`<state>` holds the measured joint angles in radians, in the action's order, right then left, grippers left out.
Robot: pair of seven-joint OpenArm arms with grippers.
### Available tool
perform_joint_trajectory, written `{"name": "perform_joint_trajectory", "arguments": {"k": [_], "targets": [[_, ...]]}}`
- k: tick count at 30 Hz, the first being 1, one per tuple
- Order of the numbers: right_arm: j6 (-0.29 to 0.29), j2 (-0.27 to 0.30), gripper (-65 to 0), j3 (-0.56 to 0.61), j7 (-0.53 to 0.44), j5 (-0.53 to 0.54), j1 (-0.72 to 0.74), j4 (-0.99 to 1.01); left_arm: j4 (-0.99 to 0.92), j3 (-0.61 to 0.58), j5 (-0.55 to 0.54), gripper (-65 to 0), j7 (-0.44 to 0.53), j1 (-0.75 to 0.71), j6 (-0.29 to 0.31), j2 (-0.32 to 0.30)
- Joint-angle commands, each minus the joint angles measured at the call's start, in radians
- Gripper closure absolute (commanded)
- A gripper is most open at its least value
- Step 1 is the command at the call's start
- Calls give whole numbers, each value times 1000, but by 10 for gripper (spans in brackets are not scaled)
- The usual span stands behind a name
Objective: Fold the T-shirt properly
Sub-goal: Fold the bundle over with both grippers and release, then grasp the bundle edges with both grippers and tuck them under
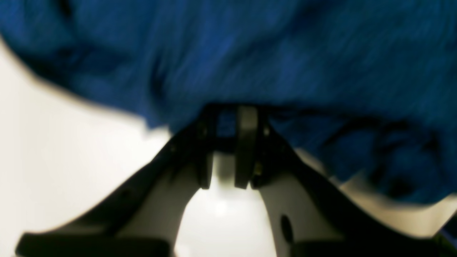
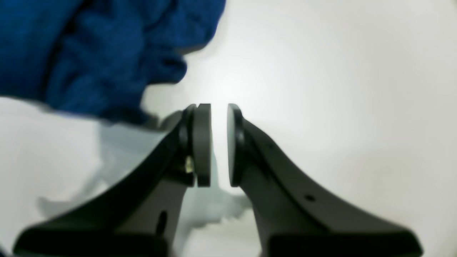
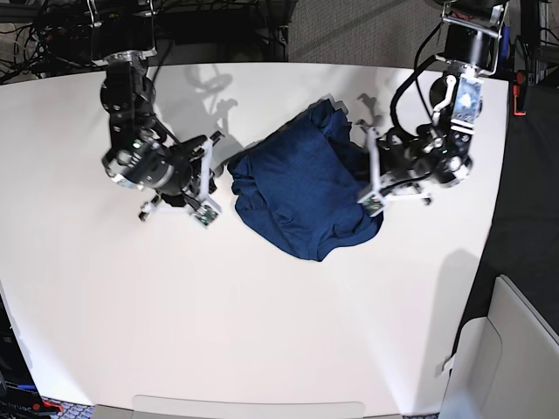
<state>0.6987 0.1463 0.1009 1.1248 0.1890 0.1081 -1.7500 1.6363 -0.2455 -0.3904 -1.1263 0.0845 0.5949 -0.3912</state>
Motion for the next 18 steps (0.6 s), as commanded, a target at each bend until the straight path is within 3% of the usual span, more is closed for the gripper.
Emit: {"name": "perform_joint_trajectory", "arguments": {"k": [1, 5, 9, 13, 18], "targets": [[-1, 3, -61, -28, -16, 51, 9, -31, 57, 39, -2, -95, 18, 11, -3, -15], [-1, -29, -61, -79, -16, 214, 3, -37, 187, 120, -2, -95, 16, -30, -3, -15], [-1, -96, -61, -91, -25, 240, 32, -31, 298, 197, -6, -95, -34, -94, -2, -4], [-1, -136, -61, -91, -119, 238, 101, 58, 362, 231, -6, -95, -130, -128, 0, 102], [-1, -202, -61, -89, -217, 209, 198, 226, 365, 228, -8, -95, -151, -154, 3, 211]]}}
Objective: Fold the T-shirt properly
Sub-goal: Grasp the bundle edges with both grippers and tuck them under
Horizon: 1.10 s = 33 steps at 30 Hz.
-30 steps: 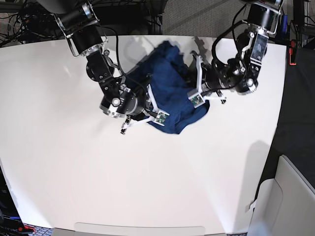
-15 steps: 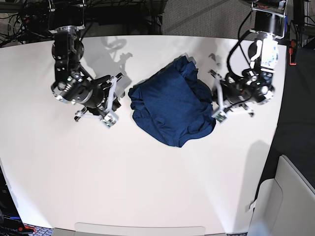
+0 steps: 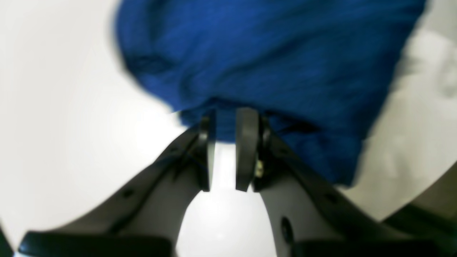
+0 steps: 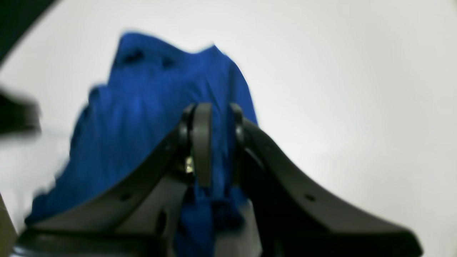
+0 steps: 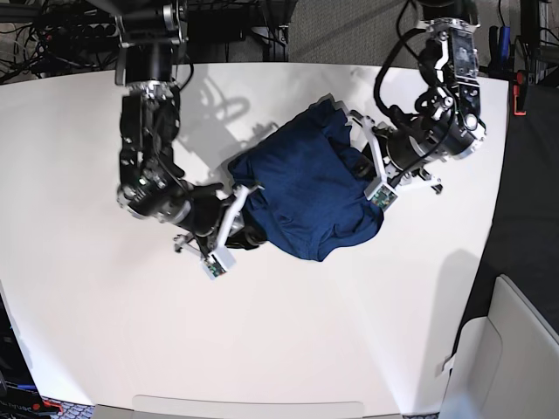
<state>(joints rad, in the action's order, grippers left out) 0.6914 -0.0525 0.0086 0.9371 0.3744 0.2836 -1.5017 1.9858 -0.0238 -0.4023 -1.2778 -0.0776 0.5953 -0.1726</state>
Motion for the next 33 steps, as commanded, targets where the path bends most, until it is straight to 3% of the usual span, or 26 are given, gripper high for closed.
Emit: {"name": "perform_joint_trajectory", "arguments": {"k": [1, 5, 8, 11, 16, 21, 28, 33], "targets": [[7, -19, -61, 3, -45, -7, 39, 13, 16, 6, 4, -95, -3, 2, 2, 11], [7, -54, -61, 6, -134, -153, 69, 118, 17, 5, -7, -95, -41, -32, 4, 64], [7, -66, -61, 8, -195, -240, 75, 180, 17, 5, -83, -95, -72, -57, 4, 69], [7, -68, -61, 8, -197, -294, 81, 221, 8, 3, -145, -95, -96, -63, 4, 68], [7, -59, -61, 11, -184, -300, 35, 217, -38, 3, -146, -97, -98, -69, 4, 68], [7, -28, -61, 11, -94, -302, -19, 158, -185, 3, -146, -96, -86, -34, 4, 64], [7, -2, -61, 9, -40, -300, -137, -3, -323, -71, -145, -96, 63, -11, 4, -15], [7, 30, -61, 9, 3, -297, -218, -127, -340, -98, -142, -96, 108, 19, -1, -41]]}}
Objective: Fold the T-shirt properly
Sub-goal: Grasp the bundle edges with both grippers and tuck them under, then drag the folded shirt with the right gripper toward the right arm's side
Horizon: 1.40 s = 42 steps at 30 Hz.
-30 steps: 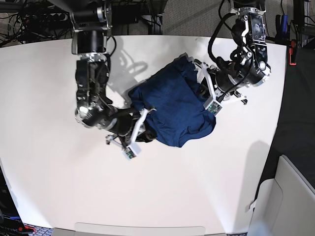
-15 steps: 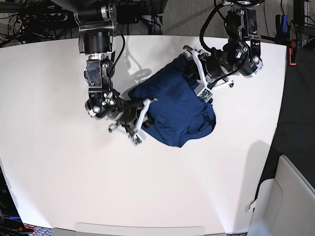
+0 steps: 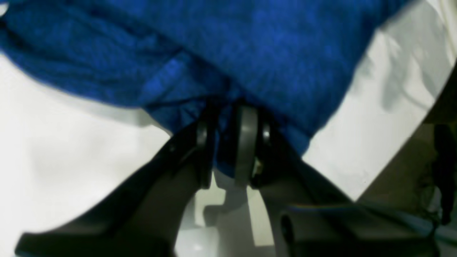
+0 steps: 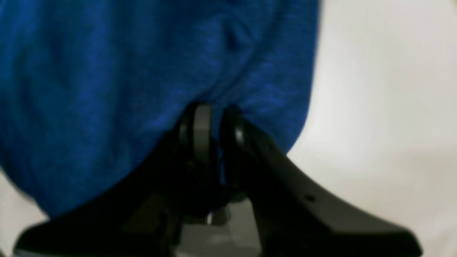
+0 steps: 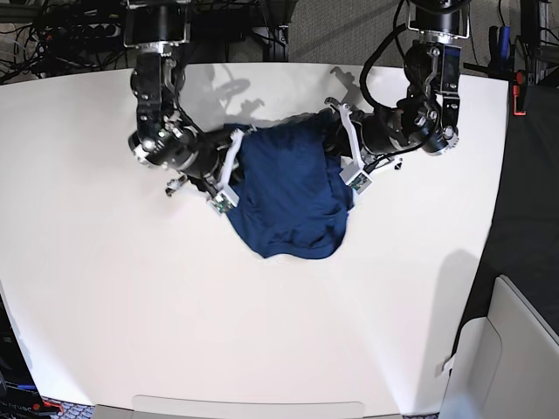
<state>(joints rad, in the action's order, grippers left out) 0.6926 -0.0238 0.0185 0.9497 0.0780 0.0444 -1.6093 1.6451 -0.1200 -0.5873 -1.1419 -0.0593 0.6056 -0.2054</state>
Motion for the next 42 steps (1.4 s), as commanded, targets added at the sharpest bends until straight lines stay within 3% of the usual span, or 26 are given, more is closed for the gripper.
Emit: {"name": "perform_joint_trajectory", "arguments": {"k": [1, 7, 11, 15, 19, 23, 26, 30, 34, 42], "targets": [[6, 5, -61, -2, -4, -1, 5, -44, 0, 0, 43, -96, -28, 19, -11, -9], [6, 34, -61, -15, -10, -4, -54, -194, 2, 7, 45, -95, -39, 66, -11, -10], [6, 28, -61, -110, -11, 6, -74, -294, 8, 10, 45, -95, -39, 62, -13, -10], [6, 25, -61, -136, -5, 110, -76, -357, 79, 39, 45, -95, -39, 46, -13, -24], [6, -41, -61, -122, 12, 213, -88, -366, 168, 135, 45, -95, -39, 3, -13, -24], [6, -129, -61, -44, 121, 239, -65, -374, 185, 267, 45, -95, -39, -12, -13, -24], [6, -133, -61, 33, 139, 237, -56, -368, 185, 355, 45, -95, -39, -20, -13, -24], [6, -133, -61, 110, 137, 205, -22, -317, 185, 409, 45, -95, -39, -21, -13, -24], [6, -133, -61, 168, 130, 147, 44, -141, 185, 472, 45, -95, -39, -21, -13, -24], [6, -129, -61, 166, 62, 119, 122, 131, 183, 521, 45, -95, -39, -20, -13, -24]]}}
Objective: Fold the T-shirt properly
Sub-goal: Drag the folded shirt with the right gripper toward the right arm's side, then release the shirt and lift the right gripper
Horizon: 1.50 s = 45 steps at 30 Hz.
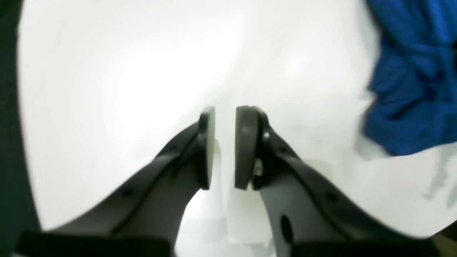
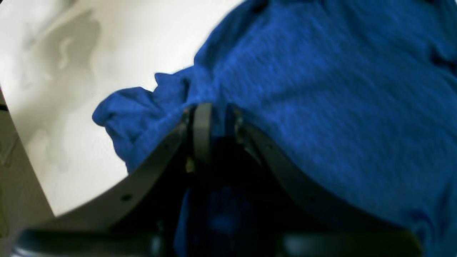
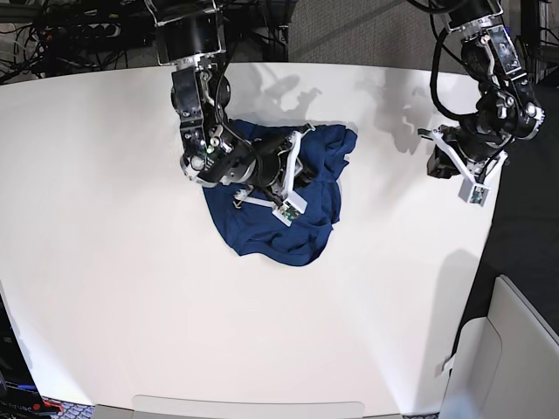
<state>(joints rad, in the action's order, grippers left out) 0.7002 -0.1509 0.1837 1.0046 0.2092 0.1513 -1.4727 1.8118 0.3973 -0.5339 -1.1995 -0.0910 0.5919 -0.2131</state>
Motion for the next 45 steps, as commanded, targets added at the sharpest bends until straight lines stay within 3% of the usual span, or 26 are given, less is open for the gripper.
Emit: {"name": "perform_joint_trajectory", "arguments": {"k": [1, 11, 17, 23, 28, 32, 40, 45], "targets": [[-2, 12, -61, 1, 7, -14, 15, 16, 16, 4, -9, -95, 19, 12, 1, -16], [-2, 204, -61, -8, 6, -12, 8, -18, 16, 2, -9, -95, 19, 17, 1, -16], [-2, 267, -61, -129, 12, -12, -6, -67, 16, 1, -9, -95, 19, 17, 1, -16], [-2, 356, -61, -158, 12, -12, 8, -67, 16, 1, -9, -95, 19, 10, 1, -16], [-2, 356, -61, -154, 70, -1, -15, -168, 18, 1, -9, -95, 19, 10, 1, -16], [-2, 363, -61, -161, 84, 97, -103, -389, 18, -5, -9, -95, 19, 10, 1, -15], [-2, 399, -61, -468, 82, 215, -341, -553, 15, -2, -9, -95, 19, 10, 1, -4], [-2, 388, -61, -513, 81, 124, -341, -498, 15, -8, -9, -95, 19, 18, 1, -1]]}}
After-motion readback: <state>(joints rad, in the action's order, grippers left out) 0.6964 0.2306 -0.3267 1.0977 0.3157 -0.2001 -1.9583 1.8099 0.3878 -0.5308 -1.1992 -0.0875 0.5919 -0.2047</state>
